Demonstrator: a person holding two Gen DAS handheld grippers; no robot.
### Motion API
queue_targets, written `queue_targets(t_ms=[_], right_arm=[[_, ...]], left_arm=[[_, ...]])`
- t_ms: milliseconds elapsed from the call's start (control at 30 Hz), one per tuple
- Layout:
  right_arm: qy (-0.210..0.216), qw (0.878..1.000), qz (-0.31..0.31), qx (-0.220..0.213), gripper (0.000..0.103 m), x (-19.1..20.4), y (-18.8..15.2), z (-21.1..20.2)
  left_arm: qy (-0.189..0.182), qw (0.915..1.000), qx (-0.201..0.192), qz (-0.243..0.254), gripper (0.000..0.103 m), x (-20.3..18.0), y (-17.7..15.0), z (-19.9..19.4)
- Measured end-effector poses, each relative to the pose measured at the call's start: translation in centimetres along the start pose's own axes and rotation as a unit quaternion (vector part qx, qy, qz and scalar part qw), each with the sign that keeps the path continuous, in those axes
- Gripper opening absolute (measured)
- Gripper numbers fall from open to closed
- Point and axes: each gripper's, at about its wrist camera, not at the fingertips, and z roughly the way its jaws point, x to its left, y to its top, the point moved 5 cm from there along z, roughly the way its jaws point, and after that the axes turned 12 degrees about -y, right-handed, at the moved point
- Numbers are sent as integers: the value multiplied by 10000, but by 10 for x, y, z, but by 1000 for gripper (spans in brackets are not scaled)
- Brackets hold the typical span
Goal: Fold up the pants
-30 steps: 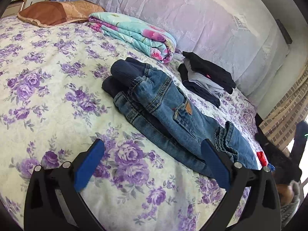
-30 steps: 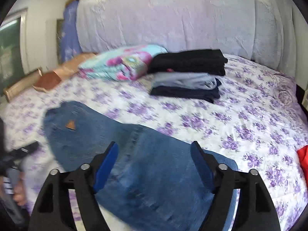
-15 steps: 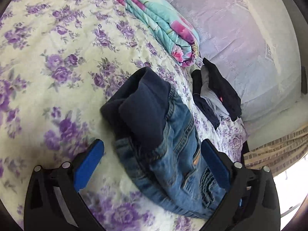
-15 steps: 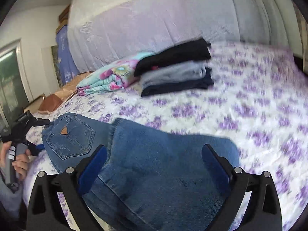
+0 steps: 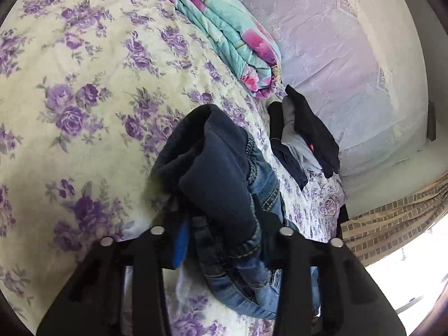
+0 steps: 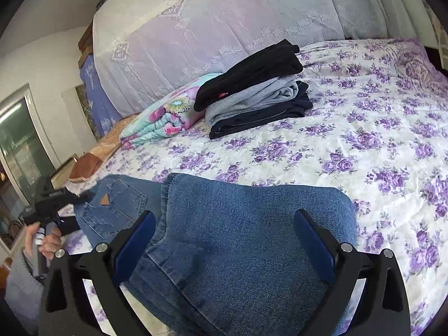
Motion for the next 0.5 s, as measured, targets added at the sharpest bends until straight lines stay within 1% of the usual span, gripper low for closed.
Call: queue_targets(t_ms=[33, 133, 200, 233, 267, 333, 367, 400, 433, 500], right_arm=[[47, 9999, 103, -44, 99, -3, 1, -3], [70, 9987, 455, -219, 99, -17, 4, -14], [148, 9972, 711, -186, 99, -28, 5, -17], [193, 9957, 882, -194, 99, -35, 6, -20], [184, 9945, 1011, -226, 99, -41, 7, -23], [72, 9907, 1303, -381, 99, -60, 10, -35], [28, 9893, 1391, -440, 99, -68, 11, -39], [-35, 9875, 1495, -494, 99, -77, 11, -45], [-89, 9864, 1557, -512, 99, -85, 11, -48], [-219, 9835, 1707, -551, 99, -101, 9, -54]], left_arm=[[-9, 10000, -41, 73, 33, -4, -1, -3], [-11, 9976, -246, 643, 30, -35, -5, -13], [-7, 9909, -382, 1294, 30, -75, -12, -22], [-10, 9877, -409, 1508, 30, -89, -16, -25], [-2, 9809, -448, 1892, 30, -115, -23, -27], [-39, 9677, -468, 2475, 30, -156, -39, -31], [-116, 9574, -427, 2855, 30, -184, -52, -30], [-191, 9489, -375, 3129, 30, -205, -62, -25], [-299, 9379, -290, 3445, 30, -230, -76, -17], [-454, 9204, -117, 3882, 30, -264, -102, 2]])
